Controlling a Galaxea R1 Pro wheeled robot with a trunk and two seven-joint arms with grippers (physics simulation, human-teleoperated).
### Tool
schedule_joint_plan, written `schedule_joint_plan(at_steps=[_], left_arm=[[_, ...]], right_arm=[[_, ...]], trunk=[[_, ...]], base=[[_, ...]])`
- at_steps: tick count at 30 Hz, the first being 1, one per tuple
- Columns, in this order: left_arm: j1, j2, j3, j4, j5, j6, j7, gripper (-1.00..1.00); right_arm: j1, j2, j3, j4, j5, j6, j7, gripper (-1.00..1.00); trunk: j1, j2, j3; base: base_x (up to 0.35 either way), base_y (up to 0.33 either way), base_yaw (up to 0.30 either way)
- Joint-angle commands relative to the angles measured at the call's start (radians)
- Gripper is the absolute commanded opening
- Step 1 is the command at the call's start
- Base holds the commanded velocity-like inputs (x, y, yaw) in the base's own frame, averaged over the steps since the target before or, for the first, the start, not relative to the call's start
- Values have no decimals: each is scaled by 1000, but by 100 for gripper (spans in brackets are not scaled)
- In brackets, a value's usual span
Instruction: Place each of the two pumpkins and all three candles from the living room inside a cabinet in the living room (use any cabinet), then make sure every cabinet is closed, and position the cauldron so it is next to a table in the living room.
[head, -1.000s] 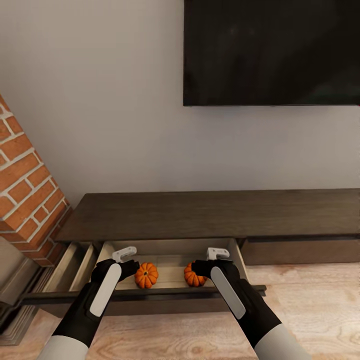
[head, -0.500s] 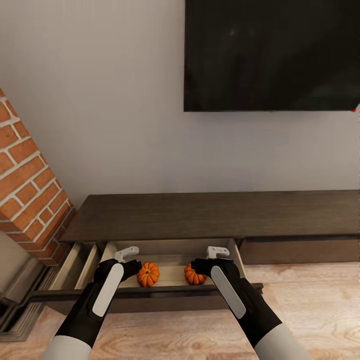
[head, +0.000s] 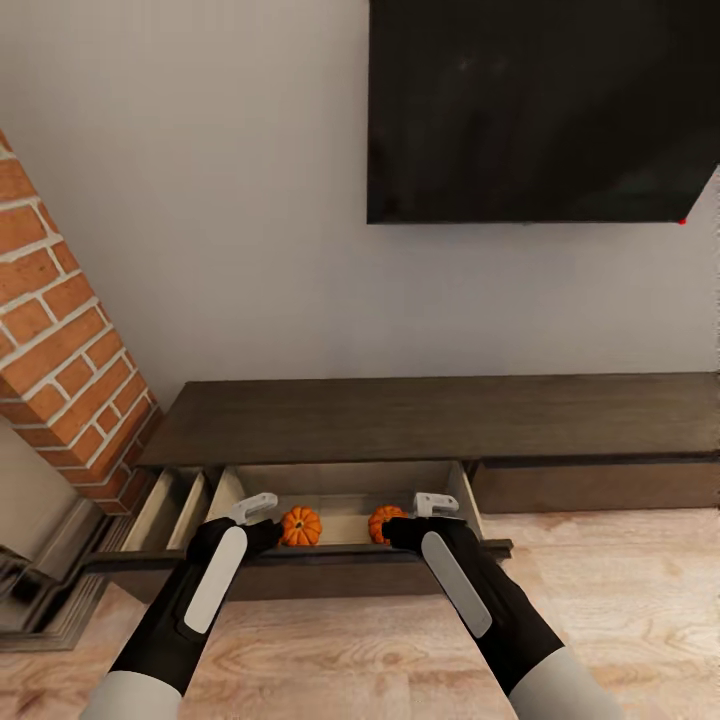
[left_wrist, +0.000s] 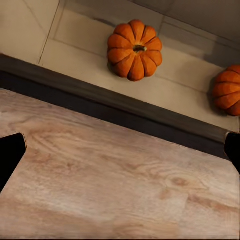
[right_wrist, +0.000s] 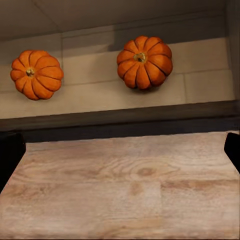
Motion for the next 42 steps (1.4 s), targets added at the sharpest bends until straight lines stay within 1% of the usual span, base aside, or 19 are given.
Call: schedule_joint_plan(at_steps=[1,11,16,34,42], left_arm=[[-1,0,-1,-1,10,1,10,100],[-1,0,-1,-1,10,1,10,100],[-1,0,-2,-1,10,1,10,100],[0,0,-3,-2,9,1,11,100],[0,0,-4,-2,8,1,11,100]], right_arm=[[-1,0,2,-1,-10,1,-10,100],[-1,0,2,0,-10,1,-10,100],[-1,0,2,0,-10,1,-10,100],[-1,0,2,0,-10,1,-10,100],[-1,0,2,0,-10,1,-10,100]], trunk=[[-1,0,-1],[-1,0,-1],[-1,0,-1],[68,-126,-57],[99,-182,-82]], base=[[-311,0,0],[-301,0,0],[-128,0,0],[-10,0,0],[-241,0,0]])
